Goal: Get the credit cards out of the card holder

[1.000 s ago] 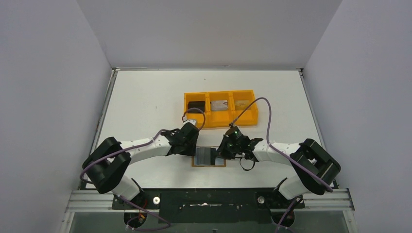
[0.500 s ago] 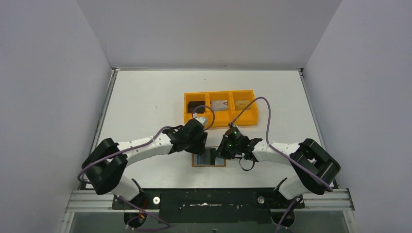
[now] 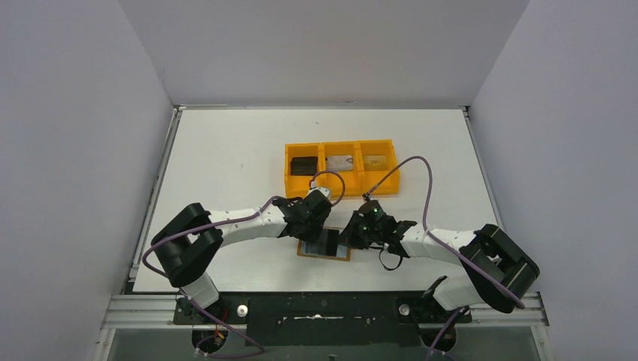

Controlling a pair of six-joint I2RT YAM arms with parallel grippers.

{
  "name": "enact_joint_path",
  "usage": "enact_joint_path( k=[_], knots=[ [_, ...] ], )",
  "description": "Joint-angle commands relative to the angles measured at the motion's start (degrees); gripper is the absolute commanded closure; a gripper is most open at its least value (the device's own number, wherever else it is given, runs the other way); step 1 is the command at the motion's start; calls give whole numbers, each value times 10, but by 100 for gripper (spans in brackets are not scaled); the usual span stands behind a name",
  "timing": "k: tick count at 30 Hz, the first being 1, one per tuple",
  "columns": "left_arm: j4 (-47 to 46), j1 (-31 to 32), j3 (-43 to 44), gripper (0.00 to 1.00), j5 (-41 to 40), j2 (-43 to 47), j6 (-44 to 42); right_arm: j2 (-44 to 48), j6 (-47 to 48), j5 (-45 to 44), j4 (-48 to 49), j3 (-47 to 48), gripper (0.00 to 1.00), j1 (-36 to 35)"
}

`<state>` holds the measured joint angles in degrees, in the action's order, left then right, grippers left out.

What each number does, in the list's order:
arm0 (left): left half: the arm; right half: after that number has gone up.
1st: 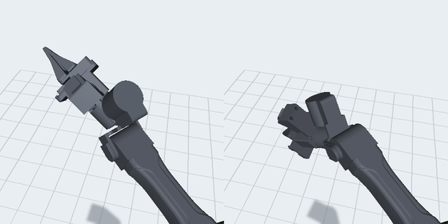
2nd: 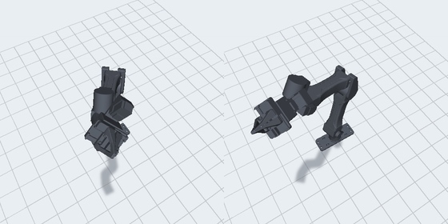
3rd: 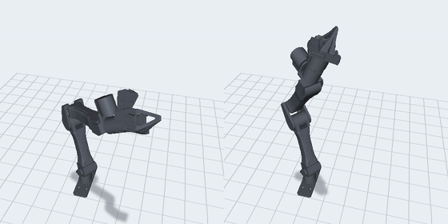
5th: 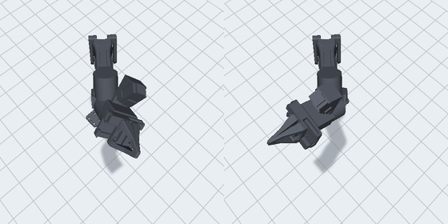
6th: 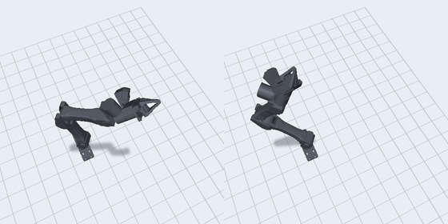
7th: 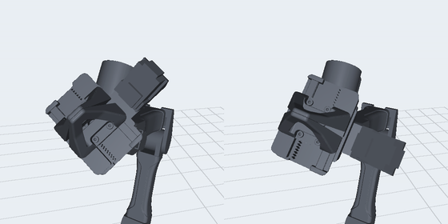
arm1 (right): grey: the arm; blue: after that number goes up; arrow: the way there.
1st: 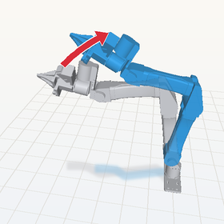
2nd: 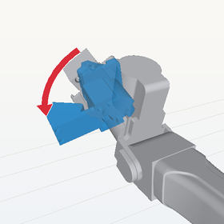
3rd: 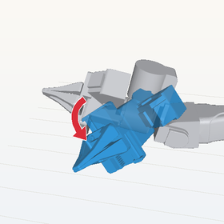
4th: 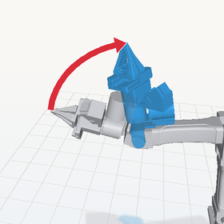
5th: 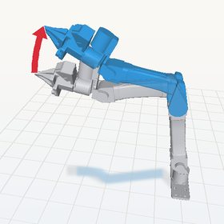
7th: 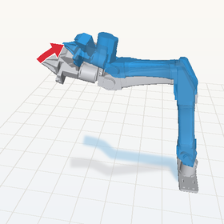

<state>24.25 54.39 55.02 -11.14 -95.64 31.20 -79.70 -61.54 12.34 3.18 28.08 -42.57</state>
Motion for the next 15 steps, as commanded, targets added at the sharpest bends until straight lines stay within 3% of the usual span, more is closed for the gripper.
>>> enact_joint_path(
  k=[1, 4, 11, 15],
  knots=[
    [39, 5, -20, 66, -24, -22, 4, 27, -15, 4, 33, -28, 99, 11],
    [34, 6, -20, 67, -16, -21, 1, 16, -34, 18, 80, -46, 97, 12],
    [20, 16, -25, 73, 9, -31, -7, -26, -111, 25, 246, -99, 75, 11],
    [15, 18, -34, 75, 10, -31, 1, -39, -121, 20, 285, -107, 75, 5]
  ],
)
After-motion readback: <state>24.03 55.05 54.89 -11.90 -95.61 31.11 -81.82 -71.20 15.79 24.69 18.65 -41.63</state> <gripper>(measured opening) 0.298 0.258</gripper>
